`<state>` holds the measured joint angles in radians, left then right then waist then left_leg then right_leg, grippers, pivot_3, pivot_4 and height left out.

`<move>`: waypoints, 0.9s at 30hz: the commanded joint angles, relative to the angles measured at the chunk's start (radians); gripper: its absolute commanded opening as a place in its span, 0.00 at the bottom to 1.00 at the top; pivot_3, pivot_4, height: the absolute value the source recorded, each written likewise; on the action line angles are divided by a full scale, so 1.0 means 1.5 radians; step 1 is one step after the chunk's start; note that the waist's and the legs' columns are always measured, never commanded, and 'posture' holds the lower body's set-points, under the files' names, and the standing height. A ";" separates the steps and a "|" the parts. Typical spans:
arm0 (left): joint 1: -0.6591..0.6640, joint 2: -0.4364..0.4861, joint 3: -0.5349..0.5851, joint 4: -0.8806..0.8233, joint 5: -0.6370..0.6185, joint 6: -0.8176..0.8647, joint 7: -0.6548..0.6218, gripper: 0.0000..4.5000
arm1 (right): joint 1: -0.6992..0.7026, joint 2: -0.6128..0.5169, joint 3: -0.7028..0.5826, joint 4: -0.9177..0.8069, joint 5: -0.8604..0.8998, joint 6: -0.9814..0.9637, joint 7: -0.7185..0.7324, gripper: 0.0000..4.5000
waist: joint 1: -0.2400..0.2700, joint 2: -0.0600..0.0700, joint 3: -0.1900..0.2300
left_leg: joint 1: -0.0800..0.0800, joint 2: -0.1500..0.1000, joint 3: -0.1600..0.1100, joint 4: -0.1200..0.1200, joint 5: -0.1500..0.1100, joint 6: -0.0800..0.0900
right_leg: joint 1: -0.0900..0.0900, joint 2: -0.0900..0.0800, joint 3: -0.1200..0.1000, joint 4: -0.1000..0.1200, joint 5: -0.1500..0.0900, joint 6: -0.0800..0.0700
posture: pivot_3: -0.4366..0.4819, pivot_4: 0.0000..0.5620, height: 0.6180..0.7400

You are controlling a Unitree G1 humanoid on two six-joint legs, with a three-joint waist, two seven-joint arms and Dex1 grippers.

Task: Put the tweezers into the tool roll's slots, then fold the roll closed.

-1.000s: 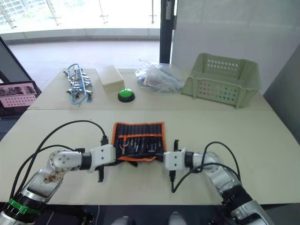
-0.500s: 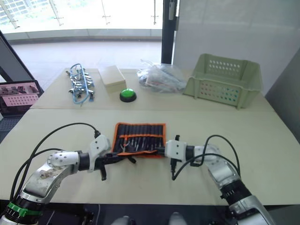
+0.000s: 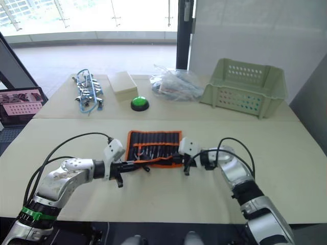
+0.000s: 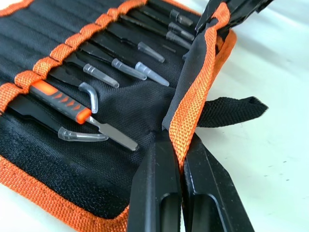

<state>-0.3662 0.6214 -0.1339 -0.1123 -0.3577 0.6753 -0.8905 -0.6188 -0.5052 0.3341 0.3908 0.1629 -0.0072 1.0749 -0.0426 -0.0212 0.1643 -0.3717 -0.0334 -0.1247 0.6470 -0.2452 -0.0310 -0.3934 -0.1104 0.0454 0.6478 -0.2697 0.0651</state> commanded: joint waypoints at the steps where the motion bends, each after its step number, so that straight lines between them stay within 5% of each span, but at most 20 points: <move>1: -0.016 0.029 0.010 -0.012 0.012 -0.027 -0.021 0.00 | -0.002 -0.013 -0.036 0.000 0.000 0.020 0.004 0.00 | 0.000 0.000 0.000 | 0.000 0.000 0.000 0.000 0.000 0.000 | 0.000 0.000 0.000 0.000 0.000 0.000 | 0.48 0.27 1.00; 4: -0.014 0.040 0.010 -0.022 0.010 -0.028 -0.028 0.00 | 0.004 -0.016 -0.041 -0.012 0.002 0.026 0.007 0.00 | 0.000 0.000 0.000 | 0.000 0.000 0.000 0.000 0.000 0.000 | 0.000 0.000 0.000 0.000 0.000 0.000 | 0.48 0.27 1.00; 5: -0.013 0.044 0.013 -0.029 0.006 -0.028 -0.033 0.13 | 0.007 -0.017 -0.043 -0.017 0.003 0.028 0.008 0.00 | 0.000 0.000 0.000 | 0.000 0.000 0.000 0.000 0.000 0.000 | 0.000 0.000 0.000 0.000 0.000 0.000 | 0.48 0.27 1.00; 10: -0.019 0.066 0.024 -0.054 0.001 -0.052 -0.053 0.48 | 0.016 -0.017 -0.056 -0.041 0.008 0.041 0.012 0.00 | 0.000 0.000 0.000 | -0.001 0.000 0.000 0.000 0.000 0.000 | -0.001 0.000 0.000 0.000 0.000 0.000 | 0.48 0.27 1.00; 27: -0.065 0.005 0.031 0.038 0.001 -0.073 -0.034 0.48 | 0.039 -0.013 -0.073 -0.095 0.005 0.062 0.012 0.00 | -0.001 0.000 0.000 | -0.001 0.000 0.000 0.000 0.000 0.000 | -0.001 0.000 0.000 0.000 0.000 0.000 | 0.48 0.27 1.00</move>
<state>-0.4357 0.6364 -0.1013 -0.0444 -0.3466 0.5711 -0.9490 -0.5517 -0.5228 0.2487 0.2767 0.1767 0.0839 1.1051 -0.0436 -0.0212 0.1644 -0.3730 -0.0336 -0.1246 0.6470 -0.2452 -0.0310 -0.3949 -0.1106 0.0454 0.6479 -0.2697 0.0651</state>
